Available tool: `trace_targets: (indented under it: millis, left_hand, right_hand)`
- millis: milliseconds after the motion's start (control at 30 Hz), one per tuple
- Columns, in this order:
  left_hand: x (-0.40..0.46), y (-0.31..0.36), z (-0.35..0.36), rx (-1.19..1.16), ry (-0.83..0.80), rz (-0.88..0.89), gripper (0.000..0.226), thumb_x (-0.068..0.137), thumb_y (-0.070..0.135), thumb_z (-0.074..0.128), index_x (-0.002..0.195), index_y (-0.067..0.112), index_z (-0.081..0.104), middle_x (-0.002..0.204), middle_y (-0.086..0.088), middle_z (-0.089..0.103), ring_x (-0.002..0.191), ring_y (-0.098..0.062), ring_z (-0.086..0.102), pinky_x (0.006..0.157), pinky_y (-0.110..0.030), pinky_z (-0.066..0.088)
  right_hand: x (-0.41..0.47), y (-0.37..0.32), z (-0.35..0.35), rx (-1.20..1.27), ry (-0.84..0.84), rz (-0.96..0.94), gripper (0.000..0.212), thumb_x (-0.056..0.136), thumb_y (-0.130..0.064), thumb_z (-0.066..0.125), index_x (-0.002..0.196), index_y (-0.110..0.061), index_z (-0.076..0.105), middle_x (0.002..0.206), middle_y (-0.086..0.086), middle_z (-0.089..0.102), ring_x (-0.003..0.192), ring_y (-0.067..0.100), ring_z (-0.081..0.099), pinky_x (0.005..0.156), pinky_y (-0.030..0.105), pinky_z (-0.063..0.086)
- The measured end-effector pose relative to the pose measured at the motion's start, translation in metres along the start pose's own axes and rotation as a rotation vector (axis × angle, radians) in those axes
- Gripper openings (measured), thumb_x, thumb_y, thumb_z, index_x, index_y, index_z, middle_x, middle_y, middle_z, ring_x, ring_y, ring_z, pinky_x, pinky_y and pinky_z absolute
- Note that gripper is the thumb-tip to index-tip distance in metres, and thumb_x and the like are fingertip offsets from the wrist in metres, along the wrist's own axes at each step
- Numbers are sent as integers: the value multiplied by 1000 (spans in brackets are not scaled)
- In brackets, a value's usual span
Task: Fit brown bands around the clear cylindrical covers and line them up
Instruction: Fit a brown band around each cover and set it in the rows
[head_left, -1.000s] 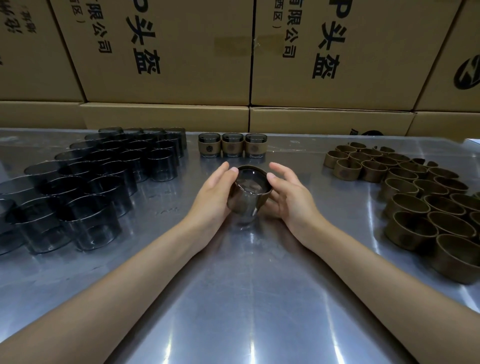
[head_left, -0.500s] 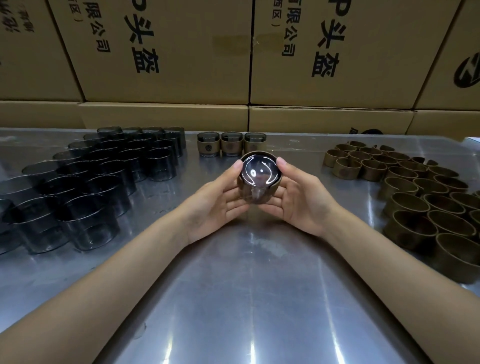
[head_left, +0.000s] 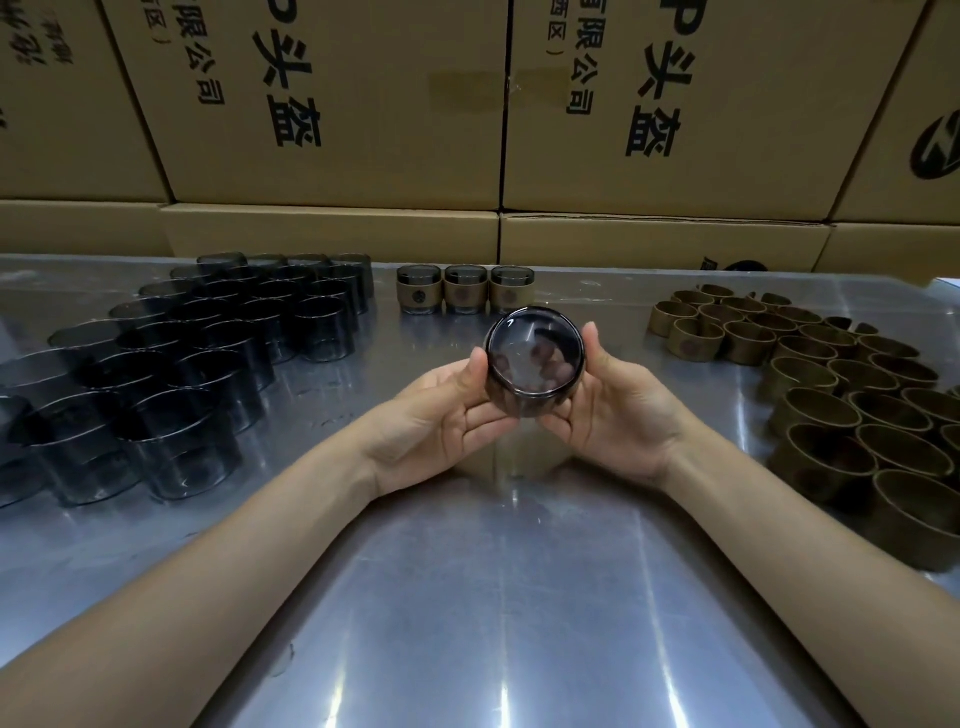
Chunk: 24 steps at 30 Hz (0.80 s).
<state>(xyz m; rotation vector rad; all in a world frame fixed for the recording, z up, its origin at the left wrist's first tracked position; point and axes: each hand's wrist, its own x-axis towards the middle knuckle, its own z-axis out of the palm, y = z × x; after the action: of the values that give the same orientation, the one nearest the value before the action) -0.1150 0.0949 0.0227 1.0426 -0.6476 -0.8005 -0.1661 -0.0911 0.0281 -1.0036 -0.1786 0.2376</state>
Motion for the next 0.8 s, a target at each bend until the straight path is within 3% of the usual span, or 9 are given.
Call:
trace_targets:
  millis: [133, 233, 333, 433, 567, 800]
  left_hand:
    - [-2, 4, 0, -42, 54, -19, 58, 58, 53, 84, 103, 17, 77, 114, -7, 71, 106, -18, 68, 86, -28, 55]
    - [3, 5, 8, 31, 242, -34, 64, 79, 67, 50, 100, 11, 70, 100, -6, 72, 92, -18, 69, 77, -30, 56]
    - [9, -4, 26, 397, 482, 131, 48, 101, 46, 33, 71, 15, 53, 58, 7, 56, 54, -3, 53, 52, -15, 44]
    - [11, -12, 35, 568, 568, 329, 46, 104, 31, 34, 63, 13, 46, 51, 10, 42, 48, -2, 39, 47, -12, 34]
    - [9, -12, 36, 576, 643, 474, 48, 104, 26, 36, 57, 14, 42, 48, 12, 40, 49, -3, 36, 49, -15, 32]
    - [8, -15, 34, 529, 633, 487, 51, 103, 24, 38, 52, 17, 37, 48, 11, 36, 48, -6, 33, 48, -21, 29]
  right_hand:
    - [0, 0, 1, -35, 16, -15, 52, 52, -49, 88, 92, -17, 79, 91, 0, 75, 83, 10, 71, 82, 23, 56]
    - [7, 5, 12, -105, 234, -25, 58, 83, -60, 53, 98, -8, 73, 95, 10, 73, 90, 21, 68, 85, 33, 54]
    - [13, 15, 23, -332, 551, -197, 60, 97, -56, 38, 58, -16, 59, 56, 0, 60, 57, 9, 58, 61, 21, 47]
    - [13, 21, 31, -562, 712, -348, 69, 99, -55, 34, 41, -20, 47, 41, -11, 46, 40, 0, 44, 44, 11, 36]
    - [15, 23, 41, -554, 694, -405, 71, 100, -54, 32, 38, -19, 44, 40, -10, 40, 40, 3, 39, 46, 14, 34]
    - [16, 22, 47, -548, 669, -417, 74, 98, -56, 35, 34, -20, 39, 40, -9, 33, 39, 5, 34, 41, 14, 32]
